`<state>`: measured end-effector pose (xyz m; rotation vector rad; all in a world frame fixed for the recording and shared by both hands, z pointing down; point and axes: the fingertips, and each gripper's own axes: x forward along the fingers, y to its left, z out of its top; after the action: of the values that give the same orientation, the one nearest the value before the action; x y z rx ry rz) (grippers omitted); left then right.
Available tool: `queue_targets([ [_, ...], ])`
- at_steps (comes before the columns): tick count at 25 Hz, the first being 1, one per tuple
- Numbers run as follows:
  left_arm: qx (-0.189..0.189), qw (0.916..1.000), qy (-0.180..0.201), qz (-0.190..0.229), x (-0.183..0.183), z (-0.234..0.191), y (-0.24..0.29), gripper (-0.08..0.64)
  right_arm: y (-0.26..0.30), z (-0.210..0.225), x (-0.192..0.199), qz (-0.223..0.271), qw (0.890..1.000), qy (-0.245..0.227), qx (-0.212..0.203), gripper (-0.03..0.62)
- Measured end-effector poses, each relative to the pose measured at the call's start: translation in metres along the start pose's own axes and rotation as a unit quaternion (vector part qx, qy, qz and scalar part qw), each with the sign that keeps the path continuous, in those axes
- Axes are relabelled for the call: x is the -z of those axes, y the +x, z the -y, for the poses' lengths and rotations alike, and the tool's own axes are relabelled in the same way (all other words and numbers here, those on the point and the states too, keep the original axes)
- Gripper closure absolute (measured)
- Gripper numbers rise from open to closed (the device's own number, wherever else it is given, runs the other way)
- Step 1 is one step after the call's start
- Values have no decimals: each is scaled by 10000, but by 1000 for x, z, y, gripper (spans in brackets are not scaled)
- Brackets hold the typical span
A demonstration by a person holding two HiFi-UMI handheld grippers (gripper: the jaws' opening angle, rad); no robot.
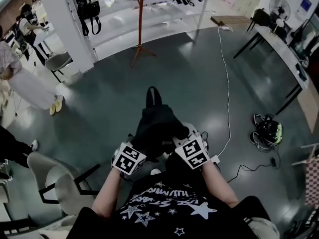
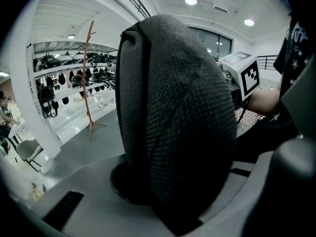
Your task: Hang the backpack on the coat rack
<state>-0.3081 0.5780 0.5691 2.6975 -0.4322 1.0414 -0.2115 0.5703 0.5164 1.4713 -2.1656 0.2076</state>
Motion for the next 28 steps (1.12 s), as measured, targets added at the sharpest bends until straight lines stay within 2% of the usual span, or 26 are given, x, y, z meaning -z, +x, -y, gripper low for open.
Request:
queue_targets([
  [7,84,9999,90,-55,-25,-21,31,476,21,40,1,30,10000,37,11,517],
  [13,101,9988,-118,-467,-43,-69,78,476,86,91,9,-89,9992,134,-360,517],
  [17,67,9981,-205,-573,-86,-114,118,475,130,153,-1,-46,9984,173,-537,517],
  [21,-114,9993,-144,-336,-143,-158,159,474,162,222,-22,109,9980,70,-615,516],
  [28,-383,9992,-89,-54,-230,-219,213,474,204,326,-59,369,9980,-118,-501,515],
])
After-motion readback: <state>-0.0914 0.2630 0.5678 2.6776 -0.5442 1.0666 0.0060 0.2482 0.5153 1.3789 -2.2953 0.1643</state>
